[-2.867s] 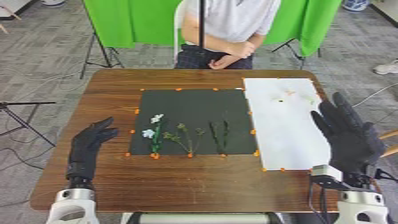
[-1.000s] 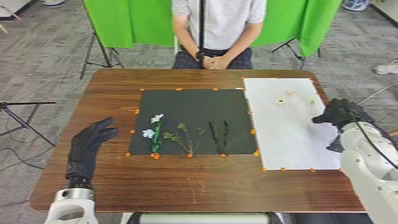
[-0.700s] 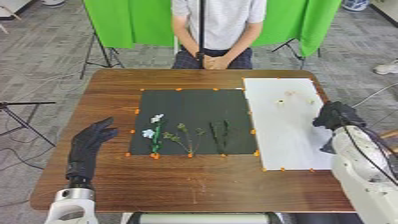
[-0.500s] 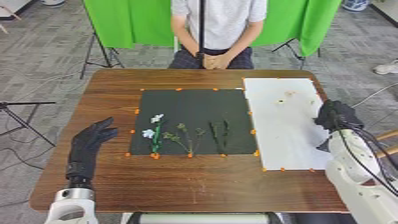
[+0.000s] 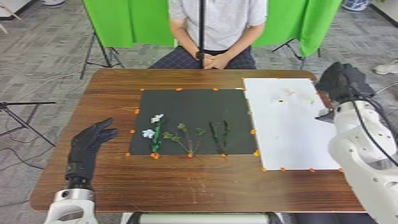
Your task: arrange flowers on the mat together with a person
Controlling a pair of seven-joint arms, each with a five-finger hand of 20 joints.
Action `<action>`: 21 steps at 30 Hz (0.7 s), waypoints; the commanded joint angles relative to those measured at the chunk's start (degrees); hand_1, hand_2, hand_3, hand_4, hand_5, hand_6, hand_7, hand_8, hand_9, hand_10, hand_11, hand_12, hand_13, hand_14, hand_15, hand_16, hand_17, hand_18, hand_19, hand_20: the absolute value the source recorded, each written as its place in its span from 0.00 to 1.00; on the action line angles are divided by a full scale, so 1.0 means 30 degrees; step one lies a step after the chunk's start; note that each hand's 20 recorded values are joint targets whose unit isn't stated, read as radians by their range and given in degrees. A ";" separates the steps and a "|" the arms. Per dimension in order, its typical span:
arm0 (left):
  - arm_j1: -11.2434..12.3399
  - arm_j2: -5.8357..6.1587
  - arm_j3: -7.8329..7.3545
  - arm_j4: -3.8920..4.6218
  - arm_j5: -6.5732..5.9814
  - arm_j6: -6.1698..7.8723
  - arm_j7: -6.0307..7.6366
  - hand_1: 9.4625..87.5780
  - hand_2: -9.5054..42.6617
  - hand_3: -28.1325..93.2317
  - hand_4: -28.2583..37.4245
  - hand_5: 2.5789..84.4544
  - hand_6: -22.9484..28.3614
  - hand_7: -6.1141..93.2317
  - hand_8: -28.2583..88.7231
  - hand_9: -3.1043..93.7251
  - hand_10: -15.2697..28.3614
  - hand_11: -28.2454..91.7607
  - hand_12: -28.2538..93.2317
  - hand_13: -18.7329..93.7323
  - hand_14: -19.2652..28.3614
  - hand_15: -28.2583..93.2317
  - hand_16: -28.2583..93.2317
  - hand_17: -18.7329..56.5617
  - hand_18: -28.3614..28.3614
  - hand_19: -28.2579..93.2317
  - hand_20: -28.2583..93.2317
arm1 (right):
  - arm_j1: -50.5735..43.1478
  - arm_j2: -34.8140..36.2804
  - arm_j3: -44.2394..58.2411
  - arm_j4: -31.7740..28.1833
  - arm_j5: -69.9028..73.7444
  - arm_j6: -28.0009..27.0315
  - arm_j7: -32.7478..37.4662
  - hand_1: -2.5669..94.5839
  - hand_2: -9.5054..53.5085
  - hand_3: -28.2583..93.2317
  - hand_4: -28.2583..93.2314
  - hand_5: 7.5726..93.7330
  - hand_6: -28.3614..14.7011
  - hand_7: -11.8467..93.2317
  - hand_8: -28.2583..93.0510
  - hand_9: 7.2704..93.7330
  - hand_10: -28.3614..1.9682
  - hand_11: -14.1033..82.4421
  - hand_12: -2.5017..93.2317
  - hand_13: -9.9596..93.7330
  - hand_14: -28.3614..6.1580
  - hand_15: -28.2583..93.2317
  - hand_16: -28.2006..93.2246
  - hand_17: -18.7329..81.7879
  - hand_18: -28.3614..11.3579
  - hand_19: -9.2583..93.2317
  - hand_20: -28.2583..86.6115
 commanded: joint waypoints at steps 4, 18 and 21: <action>0.0052 -0.0050 0.0190 0.0124 0.0084 -0.0154 -0.0338 0.15 0.36 0.77 0.00 0.58 0.52 0.21 0.19 0.57 0.71 0.43 0.35 0.52 0.79 0.41 0.22 0.37 0.70 0.31 0.37 | 0.8146 -0.1931 -0.8493 -0.0432 0.2197 -0.1553 -0.3898 0.66 0.00 0.70 0.06 0.87 0.72 0.31 0.29 1.00 0.68 0.23 0.46 1.00 0.79 0.61 0.50 0.77 0.38 0.98 0.49; -0.0011 -0.0011 0.0406 0.0185 0.0042 -0.0241 -0.0475 0.15 0.37 0.76 0.00 0.56 0.51 0.19 0.19 0.56 0.70 0.41 0.35 0.52 0.77 0.40 0.22 0.37 0.70 0.31 0.37 | 0.9647 -0.5282 -1.3601 0.2061 0.1532 -0.5240 -0.5119 0.61 0.00 0.80 0.01 0.88 0.73 0.31 0.29 1.00 0.70 0.23 0.47 1.00 0.79 0.61 0.50 0.77 0.38 0.99 0.48; -0.0124 -0.0001 0.0424 0.0251 0.0063 -0.0298 -0.0464 0.15 0.37 0.76 0.00 0.55 0.50 0.18 0.20 0.55 0.69 0.40 0.35 0.52 0.77 0.39 0.22 0.37 0.70 0.31 0.37 | 0.9536 -0.5593 -1.4012 0.2250 0.1339 -0.5508 -0.5096 0.60 0.00 0.82 0.00 0.88 0.74 0.32 0.29 1.00 0.70 0.23 0.47 1.00 0.79 0.61 0.50 0.77 0.38 0.99 0.48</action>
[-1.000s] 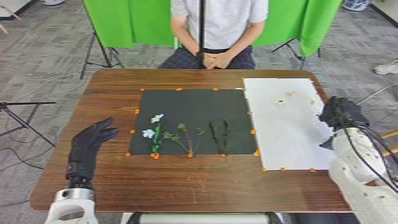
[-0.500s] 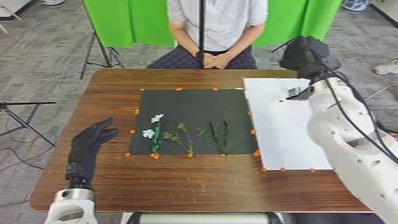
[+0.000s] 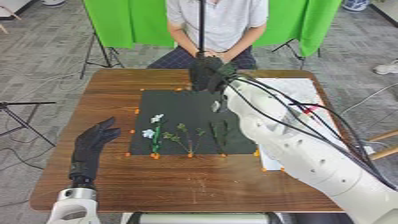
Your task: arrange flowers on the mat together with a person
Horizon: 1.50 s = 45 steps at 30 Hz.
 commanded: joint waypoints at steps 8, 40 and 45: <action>0.0001 0.0020 0.0174 0.0231 0.0064 -0.0343 -0.0293 0.15 0.38 0.75 0.00 0.54 0.50 0.16 0.20 0.54 0.67 0.38 0.35 0.52 0.76 0.37 0.23 0.37 0.70 0.30 0.37 | -0.0920 -0.1742 -0.2076 0.0587 -0.1803 -0.1926 -0.0686 0.58 0.00 0.84 0.00 0.87 0.75 0.32 0.28 0.99 0.71 0.22 0.47 0.99 0.80 0.62 0.50 0.77 0.38 0.99 0.48; -0.0122 -0.0006 0.0171 0.0281 0.0097 -0.0446 -0.0284 0.16 0.37 0.76 0.01 0.53 0.50 0.14 0.22 0.53 0.65 0.35 0.37 0.51 0.76 0.34 0.25 0.37 0.70 0.29 0.38 | -0.1199 -0.2206 -0.1726 0.1254 -0.2990 -0.3490 -0.1176 0.43 0.00 0.89 0.04 0.70 0.80 0.31 0.13 0.78 0.58 0.35 0.26 0.95 0.78 0.65 0.48 0.73 0.38 0.97 0.51; -0.0146 -0.0027 0.0175 0.0259 0.0103 -0.0432 -0.0238 0.16 0.37 0.76 0.01 0.54 0.51 0.14 0.22 0.54 0.66 0.35 0.37 0.52 0.76 0.35 0.25 0.37 0.70 0.29 0.38 | -0.1215 -0.1923 -0.0860 0.0668 -0.2499 -0.4051 -0.1059 0.42 0.00 0.89 0.04 0.67 0.81 0.30 0.13 0.76 0.57 0.35 0.26 0.94 0.78 0.65 0.48 0.73 0.37 0.97 0.51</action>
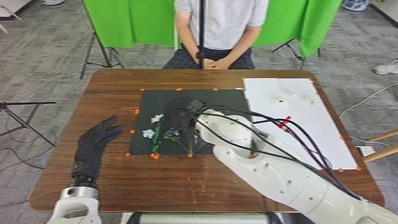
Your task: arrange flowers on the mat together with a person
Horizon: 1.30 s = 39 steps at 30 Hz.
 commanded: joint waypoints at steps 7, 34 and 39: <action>0.0078 -0.0047 -0.0009 0.0076 0.0097 -0.0167 -0.0144 0.16 0.37 0.76 0.00 0.56 0.51 0.19 0.20 0.56 0.69 0.40 0.36 0.52 0.77 0.39 0.24 0.37 0.70 0.30 0.38 | -0.0579 0.0690 0.4709 -0.2054 0.2762 0.1881 0.0416 0.40 0.00 0.89 0.01 0.64 0.77 0.29 0.13 0.77 0.54 0.34 0.27 0.95 0.76 0.64 0.48 0.73 0.37 0.97 0.51; 0.0280 -0.0251 0.0196 -0.0015 0.0162 -0.0510 -0.0184 0.15 0.35 0.77 0.00 0.57 0.52 0.21 0.19 0.56 0.70 0.42 0.35 0.52 0.79 0.42 0.22 0.36 0.71 0.32 0.37 | -1.5293 -0.0583 1.7474 -0.6389 2.8699 0.6693 -0.7918 0.03 0.23 0.84 0.07 0.24 0.67 0.17 0.16 0.23 0.55 0.14 0.10 0.26 0.51 0.22 0.30 0.27 0.42 0.11 0.41; 0.0376 -0.0258 0.0179 -0.0031 0.0137 -0.0451 -0.0123 0.15 0.35 0.77 0.00 0.57 0.52 0.21 0.19 0.56 0.70 0.42 0.35 0.52 0.79 0.42 0.22 0.36 0.71 0.32 0.37 | -1.7939 -0.1119 1.9002 -0.7097 2.8151 0.6208 -0.7459 0.03 0.23 0.84 0.07 0.25 0.67 0.18 0.16 0.25 0.53 0.15 0.10 0.27 0.52 0.23 0.30 0.27 0.42 0.12 0.42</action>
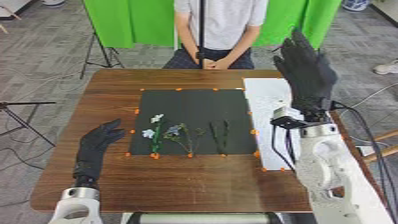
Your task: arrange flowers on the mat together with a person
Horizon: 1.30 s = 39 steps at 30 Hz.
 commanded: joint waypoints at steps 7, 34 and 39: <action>0.0123 -0.0213 0.0248 0.0104 0.0080 -0.0229 0.0089 0.15 0.35 0.77 0.00 0.57 0.52 0.21 0.19 0.56 0.70 0.42 0.35 0.52 0.79 0.42 0.22 0.36 0.71 0.32 0.37 | -0.5241 -0.1931 0.2128 -0.0937 -0.0693 -0.0581 0.1143 0.04 0.24 0.84 0.07 0.28 0.65 0.18 0.16 0.28 0.49 0.16 0.11 0.29 0.51 0.24 0.30 0.29 0.40 0.13 0.42; 0.0012 -0.0216 0.0197 0.0104 0.0076 -0.0126 0.0353 0.16 0.35 0.77 0.00 0.58 0.52 0.22 0.18 0.57 0.71 0.43 0.35 0.53 0.79 0.42 0.22 0.37 0.70 0.31 0.37 | -0.6652 -0.3270 0.3445 -0.1544 -0.1056 -0.1097 0.0533 0.06 0.25 0.84 0.08 0.37 0.61 0.19 0.16 0.34 0.45 0.18 0.11 0.34 0.47 0.29 0.28 0.33 0.39 0.11 0.43; 0.0090 -0.0245 0.0162 0.0063 0.0069 -0.0075 0.0344 0.16 0.35 0.77 0.00 0.58 0.52 0.22 0.18 0.57 0.71 0.43 0.35 0.53 0.79 0.42 0.22 0.37 0.70 0.31 0.37 | -0.6898 -0.3245 0.3658 -0.1616 -0.0910 -0.1227 0.0477 0.06 0.25 0.85 0.08 0.38 0.61 0.19 0.16 0.34 0.45 0.18 0.12 0.34 0.47 0.29 0.28 0.33 0.39 0.11 0.43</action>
